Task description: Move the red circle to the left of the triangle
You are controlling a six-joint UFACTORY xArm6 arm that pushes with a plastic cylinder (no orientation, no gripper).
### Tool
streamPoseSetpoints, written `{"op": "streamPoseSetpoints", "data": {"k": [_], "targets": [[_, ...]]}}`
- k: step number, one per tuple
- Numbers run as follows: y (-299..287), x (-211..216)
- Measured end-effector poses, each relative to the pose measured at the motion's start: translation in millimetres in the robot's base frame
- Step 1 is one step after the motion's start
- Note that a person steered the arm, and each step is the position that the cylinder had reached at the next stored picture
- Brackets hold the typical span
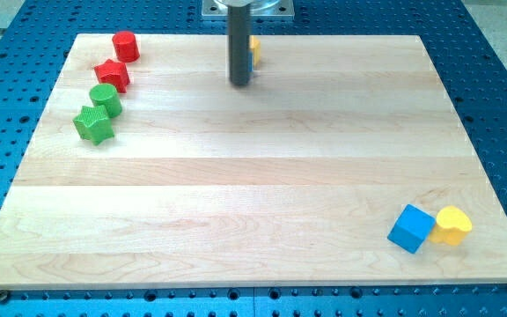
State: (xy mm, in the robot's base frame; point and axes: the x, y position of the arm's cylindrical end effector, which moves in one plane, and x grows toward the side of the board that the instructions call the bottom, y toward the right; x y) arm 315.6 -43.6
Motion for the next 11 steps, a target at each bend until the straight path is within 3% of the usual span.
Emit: {"op": "streamPoseSetpoints", "data": {"k": [1,2,3,4,5,7,9,10,11], "targets": [[-83.3,-1.8],[-85.5,-48.5],[-51.2,-111.0],[-74.6,-124.2],[-156.0,-124.4],[-189.1,-96.8],[-34.4,-76.2],[-104.0,-93.8],[-191.7,-83.7]]}}
